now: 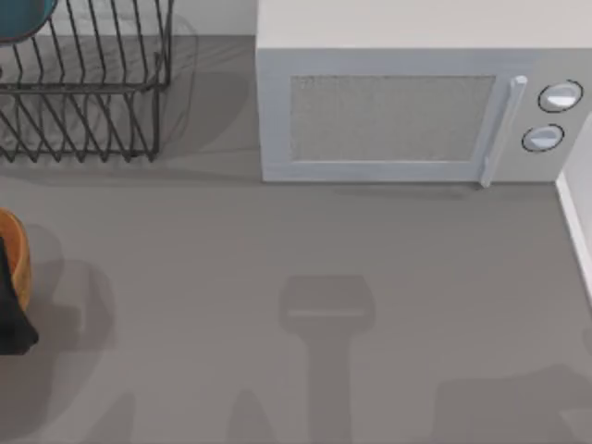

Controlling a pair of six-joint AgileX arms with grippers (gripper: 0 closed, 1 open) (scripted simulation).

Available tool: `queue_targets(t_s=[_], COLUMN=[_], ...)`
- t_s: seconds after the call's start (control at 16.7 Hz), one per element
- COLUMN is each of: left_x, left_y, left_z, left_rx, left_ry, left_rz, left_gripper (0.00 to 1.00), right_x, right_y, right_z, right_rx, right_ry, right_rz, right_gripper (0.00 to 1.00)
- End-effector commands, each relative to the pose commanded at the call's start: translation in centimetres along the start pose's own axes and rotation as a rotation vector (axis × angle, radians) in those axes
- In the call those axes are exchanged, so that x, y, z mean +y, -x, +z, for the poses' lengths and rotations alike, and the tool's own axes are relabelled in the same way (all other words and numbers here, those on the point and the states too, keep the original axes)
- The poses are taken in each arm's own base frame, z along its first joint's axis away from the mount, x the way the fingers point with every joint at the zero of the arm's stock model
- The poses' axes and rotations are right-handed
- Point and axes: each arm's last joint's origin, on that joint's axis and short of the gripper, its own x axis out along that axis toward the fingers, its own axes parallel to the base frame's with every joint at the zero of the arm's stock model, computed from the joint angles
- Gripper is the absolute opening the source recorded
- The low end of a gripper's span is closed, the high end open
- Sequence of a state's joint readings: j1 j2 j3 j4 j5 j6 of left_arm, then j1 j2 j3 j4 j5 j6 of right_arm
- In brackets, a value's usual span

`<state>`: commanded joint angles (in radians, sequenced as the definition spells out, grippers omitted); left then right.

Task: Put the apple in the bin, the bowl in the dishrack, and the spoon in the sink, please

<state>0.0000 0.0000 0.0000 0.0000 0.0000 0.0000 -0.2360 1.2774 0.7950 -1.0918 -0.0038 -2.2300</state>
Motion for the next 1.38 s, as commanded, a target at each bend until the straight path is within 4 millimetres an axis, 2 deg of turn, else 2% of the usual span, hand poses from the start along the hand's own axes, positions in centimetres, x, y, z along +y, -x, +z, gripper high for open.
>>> queue_targets(t_s=[0.24,0.36,0.48,0.78,0.9,1.26,1.38], left_x=[0.0,0.0,0.0,0.0,0.0,0.0,0.0], left_y=[0.0,0.0,0.0,0.0,0.0,0.0,0.0], left_z=[0.0,0.0,0.0,0.0,0.0,0.0,0.0], left_rx=[0.0,0.0,0.0,0.0,0.0,0.0,0.0], left_ry=[0.0,0.0,0.0,0.0,0.0,0.0,0.0], left_rz=[0.0,0.0,0.0,0.0,0.0,0.0,0.0], left_gripper=[1.0,1.0,1.0,1.0,1.0,1.0,1.0], right_x=[0.0,-0.1,-0.3,-0.4,-0.2,0.0,0.0], right_y=[-0.1,-0.9,-2.5,-8.0,-9.4,-10.0,-10.0], right_z=[0.1,0.0,-0.2,-0.3,-0.1,0.0,0.0], right_rx=[0.001,-0.001,-0.001,0.005,0.002,0.0,0.0], right_ry=[0.003,0.001,0.0,0.0,0.0,0.0,0.0], right_rz=[-0.002,0.002,0.002,-0.006,-0.003,0.0,0.0], right_gripper=[1.0,1.0,1.0,1.0,1.0,1.0,0.85])
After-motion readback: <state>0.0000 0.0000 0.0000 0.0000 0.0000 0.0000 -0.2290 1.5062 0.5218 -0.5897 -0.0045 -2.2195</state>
